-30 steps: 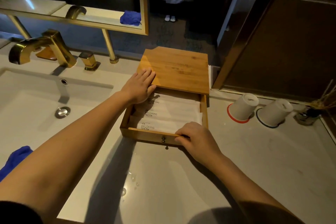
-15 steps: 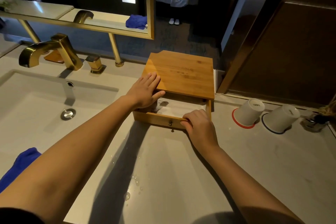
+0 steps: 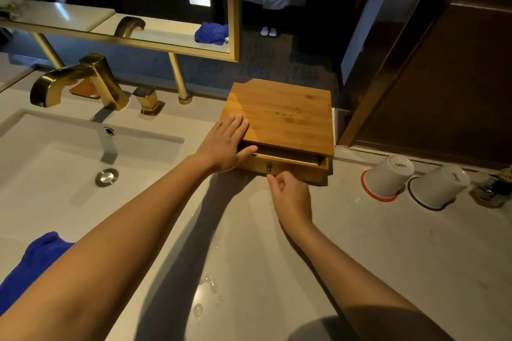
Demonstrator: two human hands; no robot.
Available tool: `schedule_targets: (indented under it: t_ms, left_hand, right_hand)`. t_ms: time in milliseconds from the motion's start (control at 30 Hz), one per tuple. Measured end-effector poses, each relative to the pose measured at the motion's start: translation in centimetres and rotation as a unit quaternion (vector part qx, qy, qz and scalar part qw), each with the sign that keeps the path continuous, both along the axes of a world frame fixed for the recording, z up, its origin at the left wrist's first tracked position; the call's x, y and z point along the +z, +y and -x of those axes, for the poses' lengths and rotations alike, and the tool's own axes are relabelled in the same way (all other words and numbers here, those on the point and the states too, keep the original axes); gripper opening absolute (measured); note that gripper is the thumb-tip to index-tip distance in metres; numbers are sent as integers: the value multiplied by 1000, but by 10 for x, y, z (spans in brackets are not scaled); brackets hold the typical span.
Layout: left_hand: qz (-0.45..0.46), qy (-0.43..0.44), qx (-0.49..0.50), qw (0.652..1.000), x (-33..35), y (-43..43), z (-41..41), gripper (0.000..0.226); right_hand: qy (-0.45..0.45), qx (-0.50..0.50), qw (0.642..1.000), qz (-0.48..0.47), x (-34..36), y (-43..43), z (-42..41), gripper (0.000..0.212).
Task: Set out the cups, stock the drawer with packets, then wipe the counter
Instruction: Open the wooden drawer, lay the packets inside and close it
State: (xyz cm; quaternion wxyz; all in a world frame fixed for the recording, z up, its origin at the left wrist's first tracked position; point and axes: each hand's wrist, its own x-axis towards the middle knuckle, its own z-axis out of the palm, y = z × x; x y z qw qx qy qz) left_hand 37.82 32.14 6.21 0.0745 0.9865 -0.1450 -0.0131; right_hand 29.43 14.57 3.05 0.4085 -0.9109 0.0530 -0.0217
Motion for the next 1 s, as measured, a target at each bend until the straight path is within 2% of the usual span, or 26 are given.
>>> schedule_targets:
  t_ms: [33, 67, 100, 167, 233, 300, 500, 600, 733, 833, 1000]
  left_hand:
    - [1, -3, 0, 1000, -1, 0, 0, 76]
    - [2, -5, 0, 1000, -2, 1, -1, 76]
    - [2, -6, -1, 1000, -2, 1, -1, 76]
    - [-1, -7, 0, 1000, -3, 1, -1, 76]
    - [2, -11, 1, 1000, -3, 0, 0, 75]
    - [7, -16, -1, 1000, -3, 1, 0, 74]
    - [2, -9, -8, 1000, 0, 2, 0, 74]
    - [-10, -2, -13, 1000, 1, 3, 0, 75]
    - [-15, -8, -16, 1000, 1, 3, 1, 78]
    - [-17, -8, -19, 1000, 1, 2, 2, 79]
    - [-35, -7, -16, 999, 3, 2, 2, 80]
  right_hand:
    - [99, -36, 991, -88, 0, 7, -1, 21]
    - [190, -67, 961, -191, 3, 12, -6, 22]
    - [255, -92, 915, -298, 6, 16, -14, 21]
    - [303, -143, 825, -454, 15, 18, -29, 17]
    - [307, -184, 785, -505, 21, 18, -37, 12]
    - [307, -199, 776, -513, 22, 18, -37, 9]
    - [280, -200, 778, -526, 23, 19, -56, 10]
    - [283, -196, 794, -501, 22, 18, -65, 14]
    - [269, -185, 843, -429, 18, 20, -67, 20]
    - [254, -188, 887, -337, 21, 22, -67, 26]
    - [198, -112, 940, -254, 26, 21, -62, 22]
